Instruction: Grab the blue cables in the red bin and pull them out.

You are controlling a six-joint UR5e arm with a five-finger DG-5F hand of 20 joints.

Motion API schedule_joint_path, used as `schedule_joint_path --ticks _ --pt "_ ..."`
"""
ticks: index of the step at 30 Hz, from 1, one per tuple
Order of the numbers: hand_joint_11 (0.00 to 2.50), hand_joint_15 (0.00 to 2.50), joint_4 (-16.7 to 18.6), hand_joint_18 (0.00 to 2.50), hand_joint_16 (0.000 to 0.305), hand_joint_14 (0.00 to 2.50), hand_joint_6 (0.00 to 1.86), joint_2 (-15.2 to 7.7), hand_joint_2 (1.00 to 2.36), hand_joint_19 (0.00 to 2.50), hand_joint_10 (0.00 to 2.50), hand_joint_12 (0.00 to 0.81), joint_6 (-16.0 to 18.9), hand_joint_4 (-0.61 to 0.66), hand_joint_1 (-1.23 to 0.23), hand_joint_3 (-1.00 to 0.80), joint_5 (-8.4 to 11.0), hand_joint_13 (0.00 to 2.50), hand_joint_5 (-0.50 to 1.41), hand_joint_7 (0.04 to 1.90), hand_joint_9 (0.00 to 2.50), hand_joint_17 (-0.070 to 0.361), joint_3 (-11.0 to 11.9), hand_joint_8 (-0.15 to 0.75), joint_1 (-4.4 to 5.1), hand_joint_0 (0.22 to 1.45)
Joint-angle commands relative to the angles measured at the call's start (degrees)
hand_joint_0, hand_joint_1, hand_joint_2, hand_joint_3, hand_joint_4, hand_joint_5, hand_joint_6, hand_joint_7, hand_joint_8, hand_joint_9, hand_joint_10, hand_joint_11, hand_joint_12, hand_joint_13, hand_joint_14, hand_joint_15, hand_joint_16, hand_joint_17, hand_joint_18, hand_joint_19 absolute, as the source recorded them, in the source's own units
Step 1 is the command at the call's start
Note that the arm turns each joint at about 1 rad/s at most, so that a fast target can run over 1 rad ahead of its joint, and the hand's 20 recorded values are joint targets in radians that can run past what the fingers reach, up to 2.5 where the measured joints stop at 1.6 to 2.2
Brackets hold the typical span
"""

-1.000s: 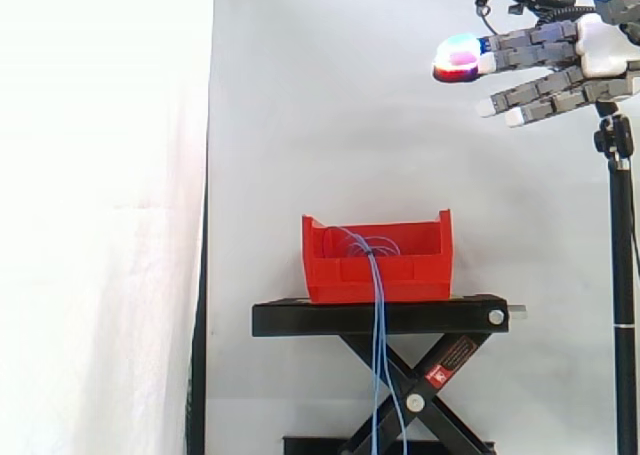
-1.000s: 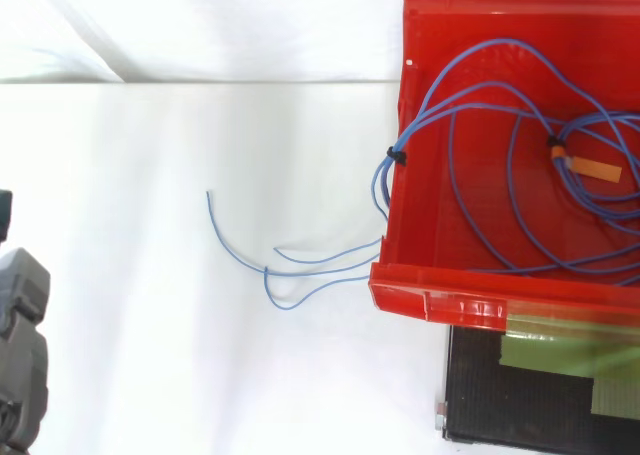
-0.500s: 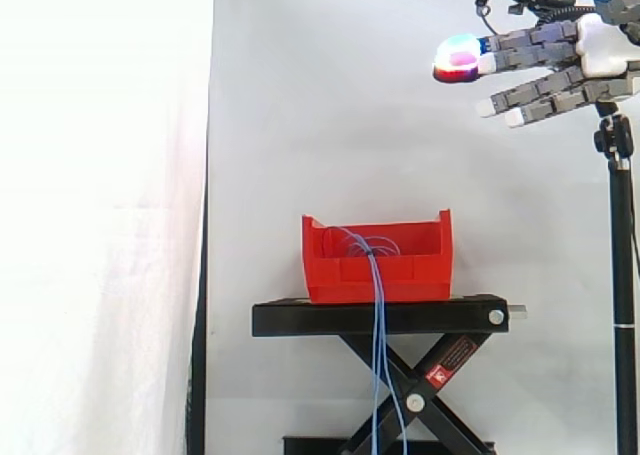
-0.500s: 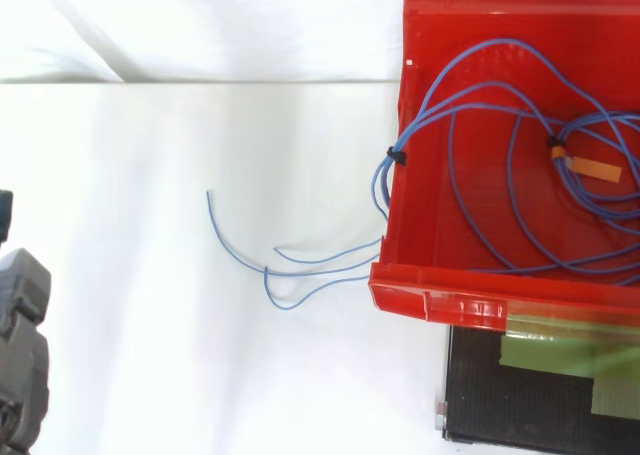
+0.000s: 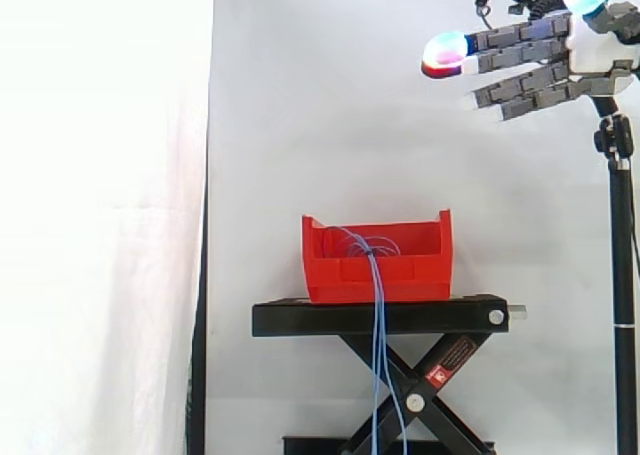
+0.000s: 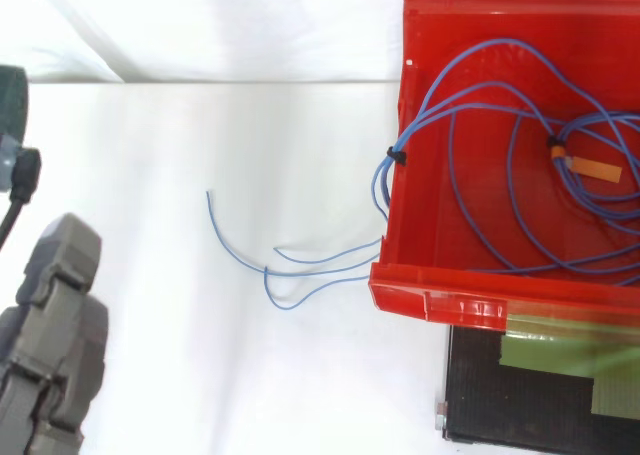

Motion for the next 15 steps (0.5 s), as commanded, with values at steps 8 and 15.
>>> schedule_joint_path --ticks 8,15 --pt "0.02 0.12 3.4 0.02 0.048 0.0 0.0 -2.7 1.0 0.33 0.0 0.313 -14.7 0.14 -0.79 -1.0 0.31 0.12 0.1 0.12 0.4 0.108 0.0 0.155 1.89 0.79" --pt "0.03 0.12 3.5 0.03 0.048 0.0 0.0 -3.5 1.0 0.34 0.0 0.314 -15.0 0.15 -0.79 -1.0 0.31 0.12 0.11 0.12 0.41 0.107 0.0 0.16 3.12 0.79"
